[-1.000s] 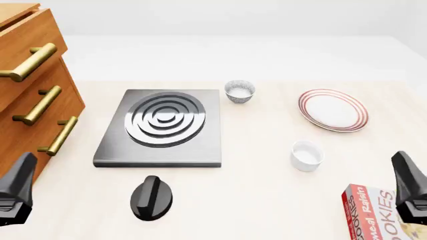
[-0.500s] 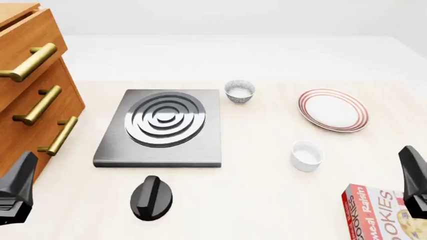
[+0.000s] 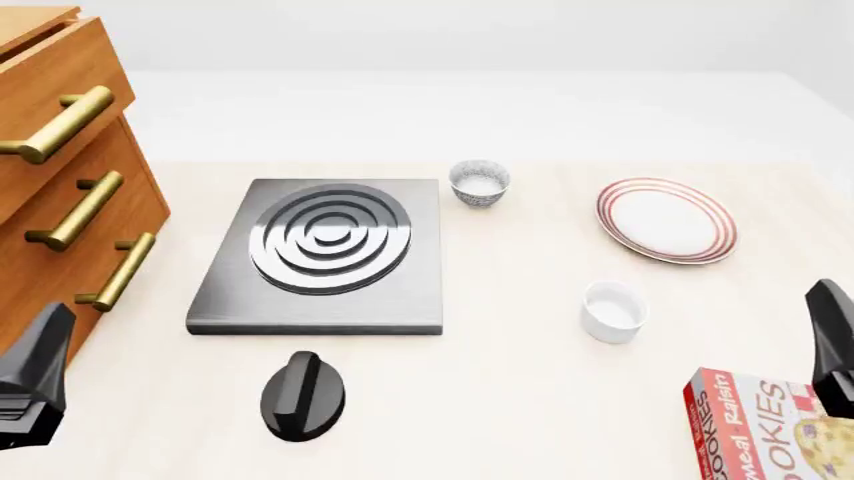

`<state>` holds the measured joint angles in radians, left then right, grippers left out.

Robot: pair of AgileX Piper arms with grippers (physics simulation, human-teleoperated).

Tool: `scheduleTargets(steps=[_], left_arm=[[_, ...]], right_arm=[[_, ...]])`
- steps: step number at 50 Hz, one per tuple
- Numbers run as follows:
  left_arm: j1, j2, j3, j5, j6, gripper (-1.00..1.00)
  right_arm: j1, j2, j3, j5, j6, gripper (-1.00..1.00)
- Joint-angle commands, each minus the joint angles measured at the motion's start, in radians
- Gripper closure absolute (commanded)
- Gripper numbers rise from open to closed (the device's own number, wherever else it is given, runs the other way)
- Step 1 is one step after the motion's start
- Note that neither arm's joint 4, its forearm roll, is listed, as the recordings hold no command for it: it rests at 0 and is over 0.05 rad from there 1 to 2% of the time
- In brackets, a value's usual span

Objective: Pick the akita bowl next to the cookies box and place it on the plate.

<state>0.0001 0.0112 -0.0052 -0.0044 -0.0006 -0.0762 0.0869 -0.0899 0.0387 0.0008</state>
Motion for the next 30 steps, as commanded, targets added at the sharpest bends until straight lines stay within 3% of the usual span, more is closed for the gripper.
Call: scheduleTargets(steps=[1,2,7,10,11,12,15,25,28,30], left_arm=[[0.000,-0.002,0.000,0.002,0.000,-1.00],[0.000,-0.002,0.000,0.002,0.000,-1.00],[0.000,-0.003,0.000,0.003,0.000,-1.00],[0.000,-0.004,0.000,0.004,0.000,-1.00],[0.000,-0.004,0.000,0.004,0.000,-1.00],[0.000,-0.004,0.000,0.004,0.000,-1.00],[0.000,-0.004,0.000,0.004,0.000,-1.00],[0.000,-0.005,0.000,0.005,0.000,-1.00],[0.000,-0.005,0.000,0.005,0.001,-1.00],[0.000,-0.005,0.000,0.005,0.001,-1.00]], right_arm=[[-0.037,0.044,0.030,-0.079,0.018,-1.00],[-0.064,0.079,0.014,-0.084,-0.013,-1.00],[-0.123,0.124,-0.009,-0.081,-0.023,-1.00],[-0.180,0.108,-0.039,-0.017,-0.042,-1.00],[-0.189,0.101,-0.048,0.003,-0.032,-1.00],[-0.214,0.092,-0.066,0.042,0.029,-1.00],[-0.246,0.102,-0.074,0.056,0.043,-1.00],[-0.314,0.150,-0.170,0.109,-0.048,-1.00],[-0.325,0.204,-0.188,0.089,-0.023,-1.00],[-0.339,0.216,-0.202,0.090,-0.043,-1.00]])
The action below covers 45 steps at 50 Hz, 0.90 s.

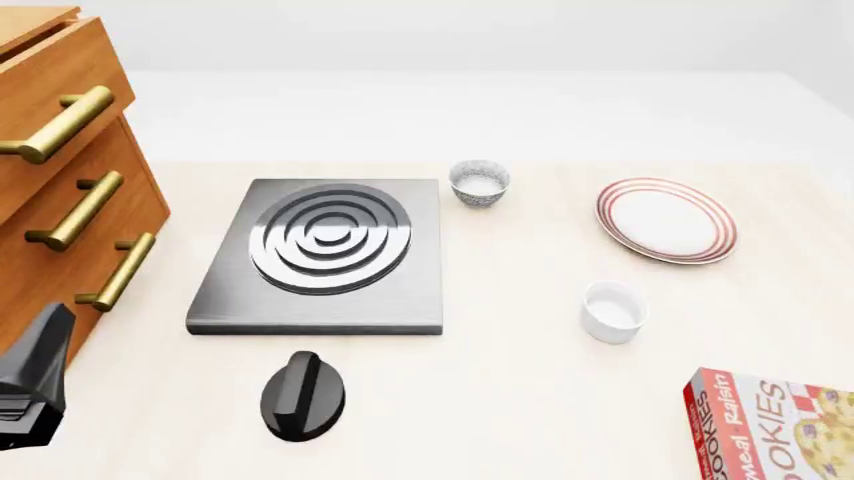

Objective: Pick the akita bowl next to the cookies box and place it on the plate.

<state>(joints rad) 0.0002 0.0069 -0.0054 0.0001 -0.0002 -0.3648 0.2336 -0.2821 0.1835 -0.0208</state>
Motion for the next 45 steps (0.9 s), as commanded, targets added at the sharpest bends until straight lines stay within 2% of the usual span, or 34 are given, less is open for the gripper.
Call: scheduleTargets(steps=[1,4,6,12,16,18,21,27,30,32,36,38,45], left_arm=[[0.000,-0.001,0.000,0.001,0.000,-1.00],[0.000,-0.001,0.000,0.001,0.000,-1.00],[0.000,0.000,0.000,0.000,0.000,-1.00],[0.000,-0.001,0.000,0.000,0.000,-1.00],[0.000,0.000,0.000,0.000,0.000,-1.00],[0.000,0.000,0.000,0.000,0.000,-1.00],[0.000,0.000,0.000,0.000,0.000,-1.00],[0.000,-0.001,0.000,0.000,0.000,-1.00],[0.000,-0.001,0.000,0.000,0.000,-1.00],[0.000,0.000,0.000,0.000,0.000,-1.00],[0.000,0.000,0.000,0.000,0.000,-1.00],[0.000,-0.001,0.000,0.000,0.000,-1.00],[0.000,-0.001,0.000,0.000,0.000,-1.00]], right_arm=[[-0.058,0.094,-0.021,-0.061,-0.023,-1.00],[-0.104,0.190,-0.058,-0.077,-0.001,-1.00],[-0.111,0.198,-0.091,-0.058,0.010,-1.00],[-0.158,0.270,-0.179,-0.028,-0.077,-1.00],[-0.150,0.342,-0.235,-0.014,-0.051,-1.00],[-0.185,0.369,-0.253,-0.018,-0.070,-1.00],[-0.172,0.405,-0.286,-0.007,-0.063,-1.00],[-0.208,0.526,-0.354,-0.008,-0.107,-1.00],[-0.220,0.577,-0.397,0.003,-0.097,-1.00],[-0.207,0.603,-0.429,0.028,-0.061,-1.00],[-0.248,0.697,-0.479,0.040,-0.073,-1.00],[-0.273,0.746,-0.509,0.051,-0.096,-1.00],[-0.327,0.830,-0.613,0.114,-0.071,-1.00]])
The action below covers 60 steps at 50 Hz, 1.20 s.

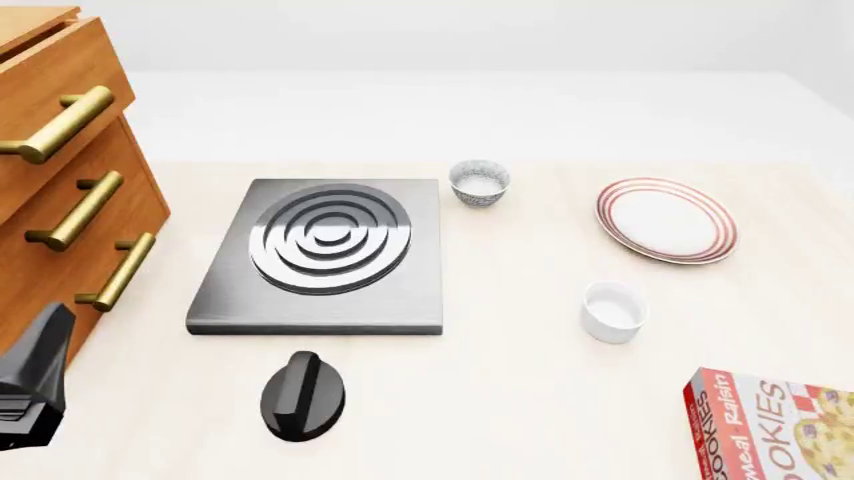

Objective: Pick the akita bowl next to the cookies box and place it on the plate.

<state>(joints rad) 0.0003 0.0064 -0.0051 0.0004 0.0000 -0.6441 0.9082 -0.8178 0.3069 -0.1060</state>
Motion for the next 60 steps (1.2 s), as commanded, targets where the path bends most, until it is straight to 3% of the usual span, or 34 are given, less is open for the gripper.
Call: scheduleTargets(steps=[1,33,36,40,43,60], left_arm=[[0.000,0.000,0.000,0.000,0.000,-1.00],[0.000,0.000,0.000,0.000,0.000,-1.00],[0.000,0.000,0.000,0.000,0.000,-1.00],[0.000,0.000,0.000,0.000,0.000,-1.00],[0.000,0.000,0.000,0.000,0.000,-1.00],[0.000,0.000,0.000,0.000,0.000,-1.00]], right_arm=[[-0.058,0.177,-0.114,0.017,0.040,-1.00],[-0.292,0.566,-0.613,0.360,0.116,-1.00],[-0.280,0.587,-0.656,0.391,0.170,-1.00],[-0.316,0.644,-0.731,0.432,0.116,-1.00],[-0.304,0.675,-0.792,0.467,0.153,-1.00],[-0.362,0.853,-0.969,0.612,0.145,-1.00]])
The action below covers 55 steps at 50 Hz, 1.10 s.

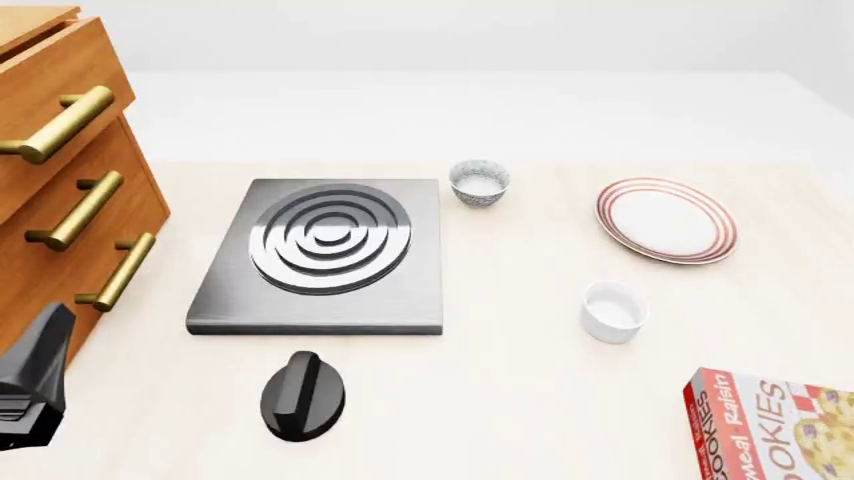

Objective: Pick the akita bowl next to the cookies box and place it on the plate.

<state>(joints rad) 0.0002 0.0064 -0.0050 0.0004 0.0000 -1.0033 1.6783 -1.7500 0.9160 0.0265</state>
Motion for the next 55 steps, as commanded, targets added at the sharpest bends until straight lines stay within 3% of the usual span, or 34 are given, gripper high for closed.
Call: scheduleTargets(steps=[1,10,12,14,16,21,23,34,46,55], left_arm=[[0.000,0.000,0.000,0.000,0.000,-1.00],[0.000,0.000,0.000,0.000,0.000,-1.00],[0.000,0.000,0.000,0.000,0.000,-1.00],[0.000,0.000,0.000,0.000,0.000,-1.00],[0.000,0.000,0.000,0.000,0.000,-1.00],[0.000,0.000,0.000,0.000,0.000,-1.00],[0.000,0.000,0.000,0.000,0.000,-1.00],[0.000,0.000,0.000,0.000,0.000,-1.00],[0.000,0.000,0.000,0.000,0.000,-1.00],[0.000,0.000,0.000,0.000,0.000,-1.00]], right_arm=[[-0.013,0.095,-0.060,0.021,0.015,-1.00],[-0.034,0.166,-0.149,0.106,-0.016,-1.00],[-0.027,0.169,-0.155,0.105,-0.009,-1.00],[0.005,0.179,-0.147,0.109,0.033,-1.00],[-0.002,0.191,-0.153,0.107,0.017,-1.00],[0.007,0.223,-0.185,0.121,0.020,-1.00],[0.036,0.223,-0.195,0.126,0.045,-1.00],[0.058,0.264,-0.260,0.153,0.039,-1.00],[0.101,0.298,-0.240,0.110,0.057,-1.00],[0.100,0.338,-0.215,0.067,0.041,-1.00]])
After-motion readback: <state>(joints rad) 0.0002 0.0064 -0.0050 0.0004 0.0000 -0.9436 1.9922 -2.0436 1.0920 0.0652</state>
